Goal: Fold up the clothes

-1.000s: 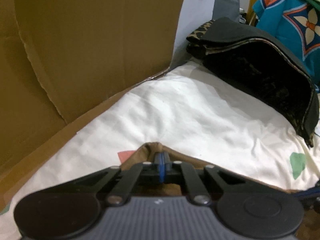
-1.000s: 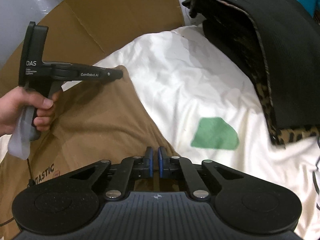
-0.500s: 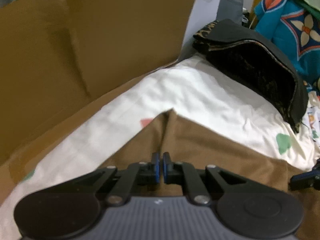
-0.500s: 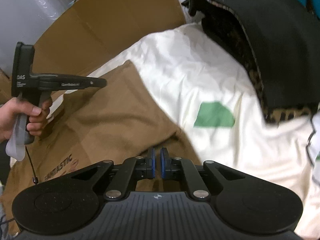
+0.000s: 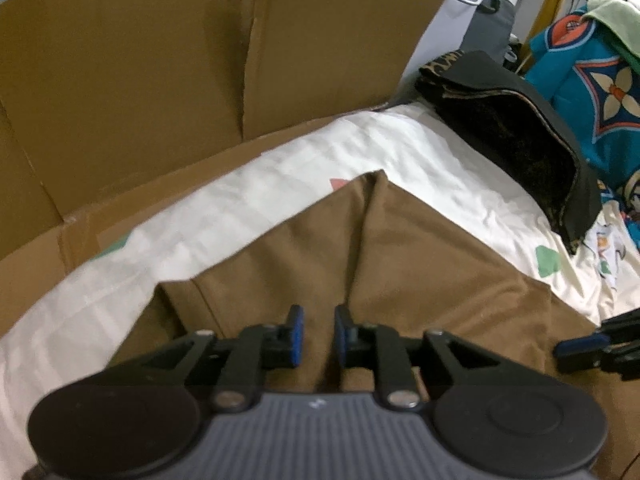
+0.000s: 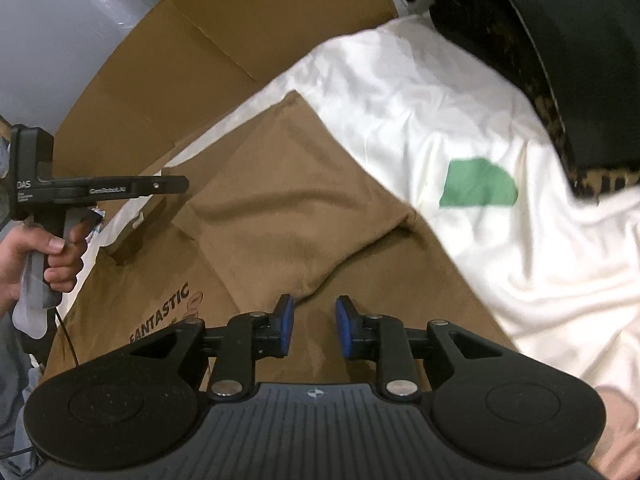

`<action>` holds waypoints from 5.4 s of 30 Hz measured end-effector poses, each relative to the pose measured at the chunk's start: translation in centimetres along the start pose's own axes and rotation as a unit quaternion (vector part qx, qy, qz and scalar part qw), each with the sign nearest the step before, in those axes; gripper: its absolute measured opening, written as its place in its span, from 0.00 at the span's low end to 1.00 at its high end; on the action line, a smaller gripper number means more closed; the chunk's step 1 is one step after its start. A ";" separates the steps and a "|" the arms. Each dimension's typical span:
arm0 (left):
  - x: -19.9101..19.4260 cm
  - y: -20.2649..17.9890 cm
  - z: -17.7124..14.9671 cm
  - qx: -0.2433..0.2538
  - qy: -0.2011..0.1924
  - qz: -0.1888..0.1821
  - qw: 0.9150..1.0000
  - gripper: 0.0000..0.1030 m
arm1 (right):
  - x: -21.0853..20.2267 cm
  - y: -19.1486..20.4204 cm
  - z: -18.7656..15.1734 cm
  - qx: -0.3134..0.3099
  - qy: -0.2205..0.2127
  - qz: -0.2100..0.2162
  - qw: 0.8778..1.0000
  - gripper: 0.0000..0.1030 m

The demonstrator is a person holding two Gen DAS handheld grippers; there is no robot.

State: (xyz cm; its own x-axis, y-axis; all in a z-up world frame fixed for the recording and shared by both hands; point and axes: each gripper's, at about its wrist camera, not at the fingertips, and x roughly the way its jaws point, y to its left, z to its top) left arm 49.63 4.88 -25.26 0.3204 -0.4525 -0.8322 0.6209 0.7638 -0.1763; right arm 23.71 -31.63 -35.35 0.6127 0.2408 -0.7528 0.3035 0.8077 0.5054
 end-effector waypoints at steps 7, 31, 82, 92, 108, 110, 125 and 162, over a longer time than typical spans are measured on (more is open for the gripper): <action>0.0 0.8 -0.4 -0.041 0.004 -0.046 0.998 0.32 | 1.2 -0.6 -0.5 0.072 0.008 0.054 0.996 0.36; 0.8 2.2 -1.4 -0.074 0.039 -0.083 0.993 0.03 | 3.0 -1.0 -1.2 0.140 0.036 0.085 0.986 0.03; 7.2 -14.4 2.9 0.150 -0.001 -0.069 0.986 0.23 | 0.3 -2.3 3.5 -0.045 -0.033 -0.097 0.994 0.06; 7.7 -10.1 5.6 0.096 -0.029 -0.019 0.995 0.16 | 0.4 -0.1 4.9 -0.066 -0.055 -0.082 0.993 0.05; 9.9 -5.5 6.1 0.013 -0.061 0.014 0.998 0.03 | 1.5 -1.9 3.2 -0.039 -0.051 -0.085 0.994 0.05; 9.0 -5.3 5.9 0.001 -0.069 0.018 0.997 0.03 | 1.4 -1.6 2.9 -0.034 -0.054 -0.090 0.994 0.06; -0.8 -2.9 7.5 0.015 -0.068 -0.049 0.996 0.51 | -6.3 7.9 6.7 -0.028 -0.055 -0.184 0.981 0.58; -23.8 1.3 -7.5 -0.107 -0.020 0.071 0.992 0.85 | -20.3 14.7 3.7 -0.026 -0.110 -0.107 0.988 0.81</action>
State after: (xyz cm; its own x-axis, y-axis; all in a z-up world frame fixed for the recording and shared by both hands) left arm 37.41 20.07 -9.61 0.4246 -0.3480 -0.8358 0.4030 0.8993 -0.1697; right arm 18.41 -26.65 -11.10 0.6843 -0.0572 -0.7269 0.4092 0.8552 0.3180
